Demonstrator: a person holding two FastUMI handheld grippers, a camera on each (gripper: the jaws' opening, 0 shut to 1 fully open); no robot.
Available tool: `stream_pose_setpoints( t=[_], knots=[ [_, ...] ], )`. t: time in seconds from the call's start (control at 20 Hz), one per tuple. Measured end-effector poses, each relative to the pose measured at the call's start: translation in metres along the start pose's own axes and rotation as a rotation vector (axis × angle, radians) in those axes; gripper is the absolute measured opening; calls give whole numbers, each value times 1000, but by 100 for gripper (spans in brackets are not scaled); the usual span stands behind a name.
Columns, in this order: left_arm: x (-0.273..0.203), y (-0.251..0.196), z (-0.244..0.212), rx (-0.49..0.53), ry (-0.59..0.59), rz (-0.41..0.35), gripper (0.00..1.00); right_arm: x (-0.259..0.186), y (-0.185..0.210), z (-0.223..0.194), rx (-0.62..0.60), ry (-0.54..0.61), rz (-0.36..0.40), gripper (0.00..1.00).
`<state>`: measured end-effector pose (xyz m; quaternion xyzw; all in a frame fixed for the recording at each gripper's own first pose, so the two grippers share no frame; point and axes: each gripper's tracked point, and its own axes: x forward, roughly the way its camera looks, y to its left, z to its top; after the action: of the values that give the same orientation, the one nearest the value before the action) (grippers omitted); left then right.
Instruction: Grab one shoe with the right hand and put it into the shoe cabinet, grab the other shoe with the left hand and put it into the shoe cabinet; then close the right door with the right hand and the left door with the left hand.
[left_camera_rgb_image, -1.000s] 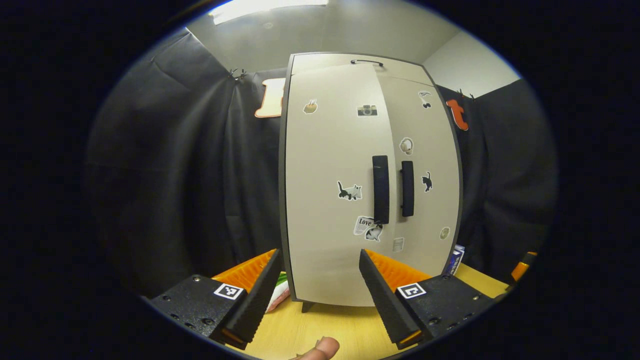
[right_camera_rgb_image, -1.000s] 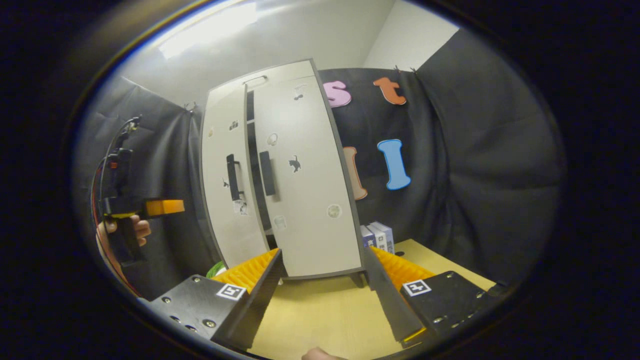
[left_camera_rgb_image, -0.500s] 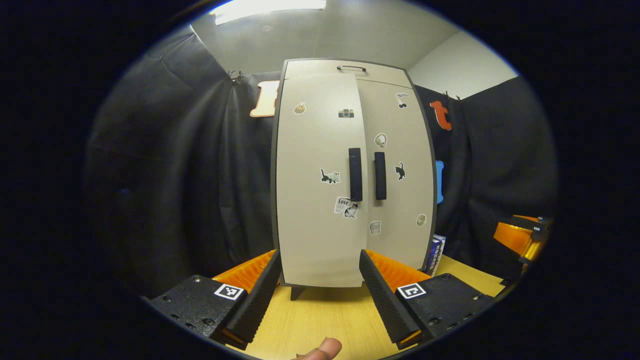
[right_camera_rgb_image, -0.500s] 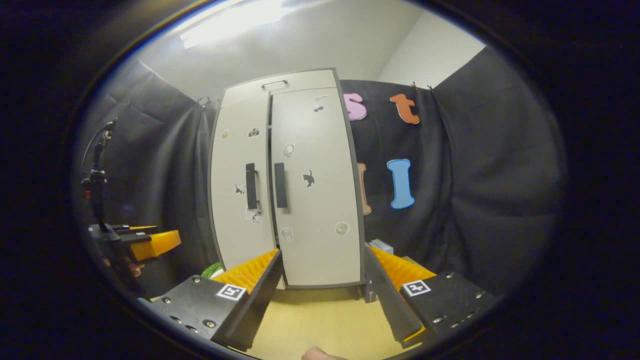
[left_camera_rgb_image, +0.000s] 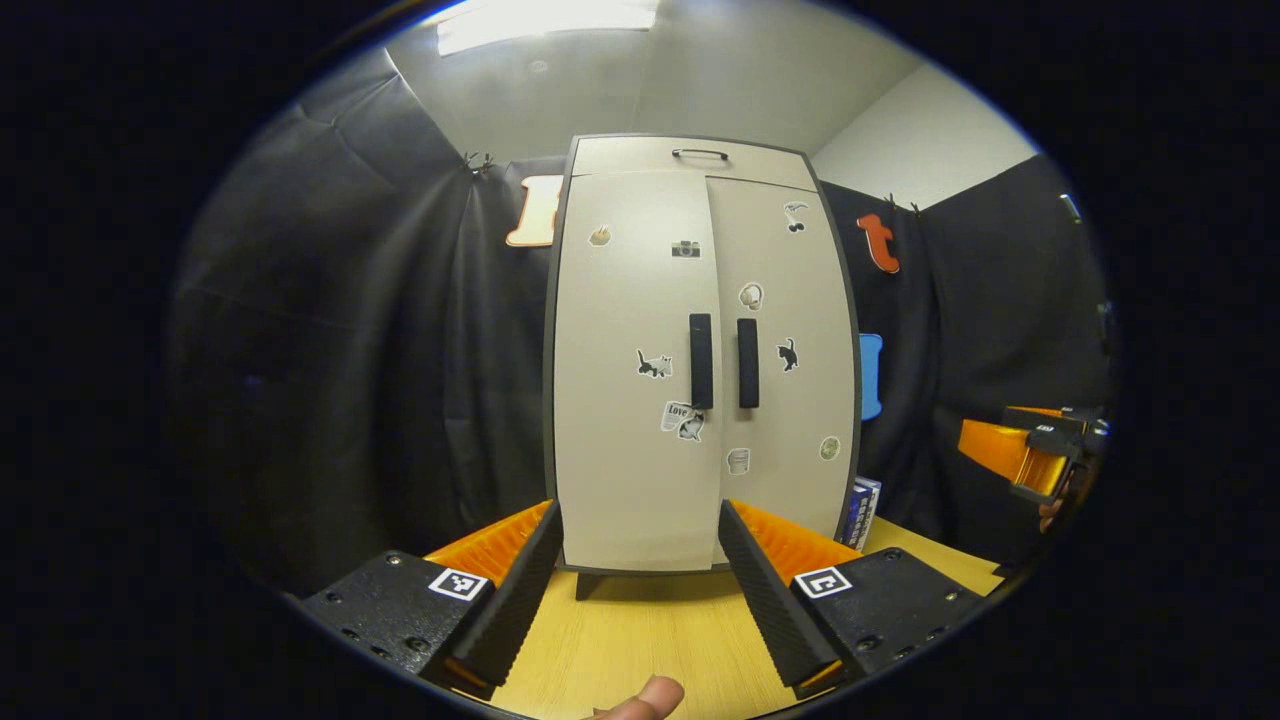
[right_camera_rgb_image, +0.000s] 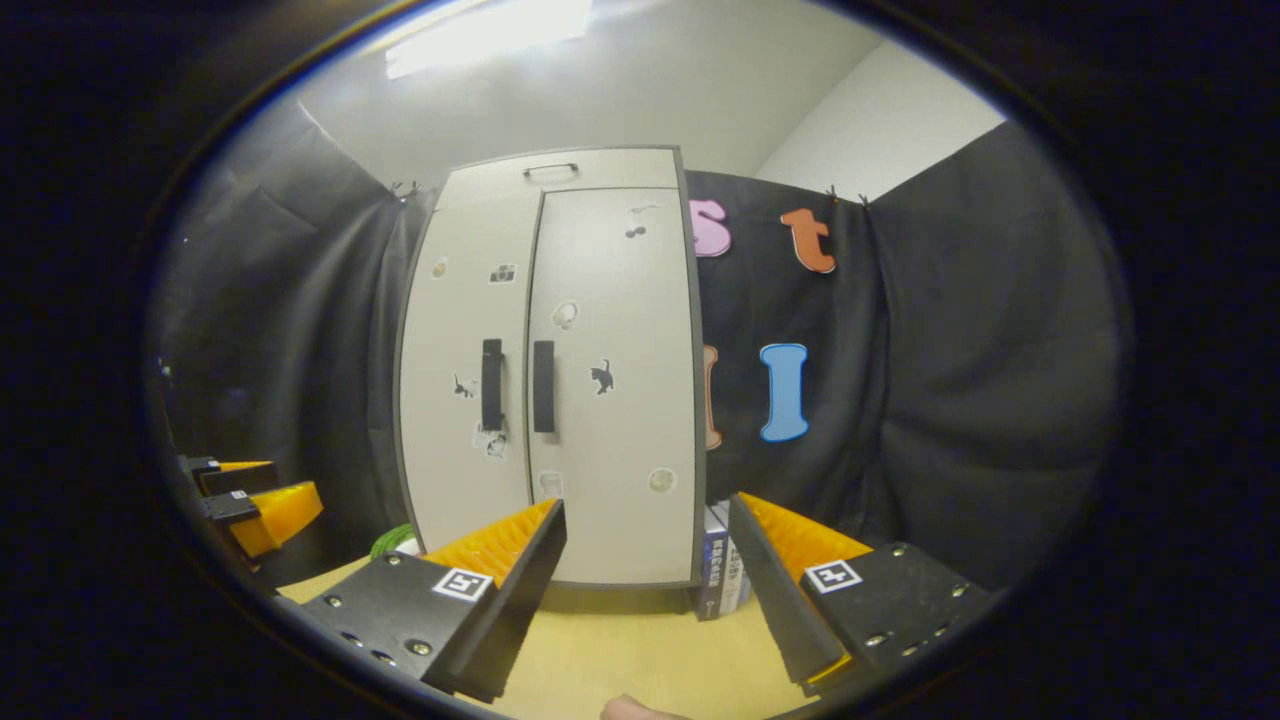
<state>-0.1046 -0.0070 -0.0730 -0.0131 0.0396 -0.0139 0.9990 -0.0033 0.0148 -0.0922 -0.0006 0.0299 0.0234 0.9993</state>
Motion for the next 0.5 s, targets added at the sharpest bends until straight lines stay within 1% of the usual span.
stream_pose_setpoints(
  t=[0.2,0.25,0.3,0.4,0.45,0.5],
  knots=[
    [1,-1,-4,-14,16,1,96,-5,11,-18,-4,29,40,98],
    [1,0,-5,-15,19,7,96,-6,12,-20,-4,32,46,93],
    [2,2,-4,-17,19,13,96,-7,14,-19,-5,31,50,98],
    [4,2,-3,-21,22,20,96,-7,13,-15,-8,22,51,98],
    [5,2,-3,-24,18,21,96,-7,11,-13,-7,20,47,100],
    [6,1,-2,-24,15,19,96,-8,9,-11,-1,16,41,98]
  ],
)
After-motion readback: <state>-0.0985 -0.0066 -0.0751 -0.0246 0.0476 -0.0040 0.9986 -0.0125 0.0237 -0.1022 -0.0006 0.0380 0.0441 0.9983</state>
